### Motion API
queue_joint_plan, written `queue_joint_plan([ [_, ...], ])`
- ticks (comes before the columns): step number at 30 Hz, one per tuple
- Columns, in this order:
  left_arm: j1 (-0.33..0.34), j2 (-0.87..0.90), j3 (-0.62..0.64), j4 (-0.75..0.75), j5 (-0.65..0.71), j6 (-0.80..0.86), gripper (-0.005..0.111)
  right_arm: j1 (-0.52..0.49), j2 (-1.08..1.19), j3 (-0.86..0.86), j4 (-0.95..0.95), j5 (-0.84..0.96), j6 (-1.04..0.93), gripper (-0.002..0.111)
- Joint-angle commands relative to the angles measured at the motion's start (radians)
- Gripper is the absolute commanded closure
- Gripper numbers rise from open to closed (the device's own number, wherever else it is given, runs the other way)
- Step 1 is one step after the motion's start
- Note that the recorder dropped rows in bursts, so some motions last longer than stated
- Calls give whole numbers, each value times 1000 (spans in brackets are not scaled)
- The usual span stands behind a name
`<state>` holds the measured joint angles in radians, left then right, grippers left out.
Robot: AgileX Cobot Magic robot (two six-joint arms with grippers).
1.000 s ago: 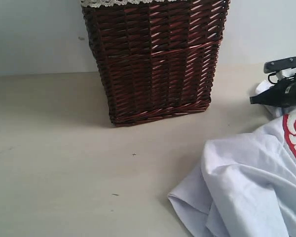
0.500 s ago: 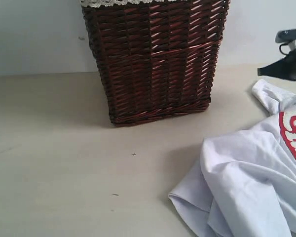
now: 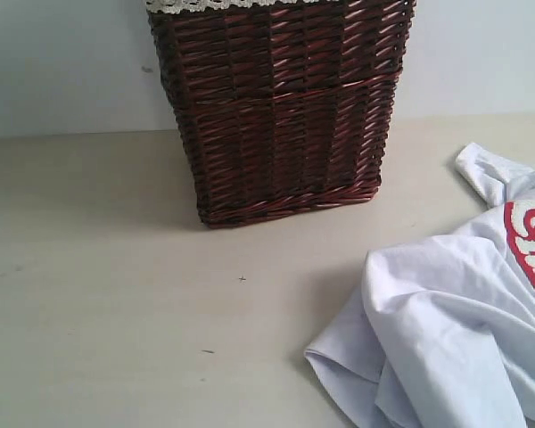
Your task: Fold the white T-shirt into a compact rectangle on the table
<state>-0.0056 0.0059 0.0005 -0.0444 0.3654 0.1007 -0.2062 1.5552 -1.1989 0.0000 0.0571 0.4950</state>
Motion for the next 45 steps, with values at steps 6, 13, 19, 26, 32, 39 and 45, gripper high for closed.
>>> queue_joint_plan([
  [6, -6, -6, -1, 0, -7, 0, 107, 132, -533, 494, -28, -140, -214, 108],
  [13, -6, -6, -1, 0, -7, 0, 107, 136, -902, 1036, -38, -530, -240, 108],
  [19, -6, -6, -1, 0, -7, 0, 107, 136, -1156, 1199, -39, -443, -292, 108],
  [26, -6, -6, -1, 0, -7, 0, 107, 136, -1262, 1199, -91, 76, -292, 108],
  [32, 17, 51, -1, 0, -25, 4, 107, 136, -1262, 1199, -84, 113, -284, 108],
  [39, 26, 663, -288, 0, -30, 4, 107, 136, -1262, 1199, -84, 113, -284, 108],
  [45, 26, 944, -373, 0, -145, 4, 107, 136, -1262, 1199, -84, 113, -284, 108],
])
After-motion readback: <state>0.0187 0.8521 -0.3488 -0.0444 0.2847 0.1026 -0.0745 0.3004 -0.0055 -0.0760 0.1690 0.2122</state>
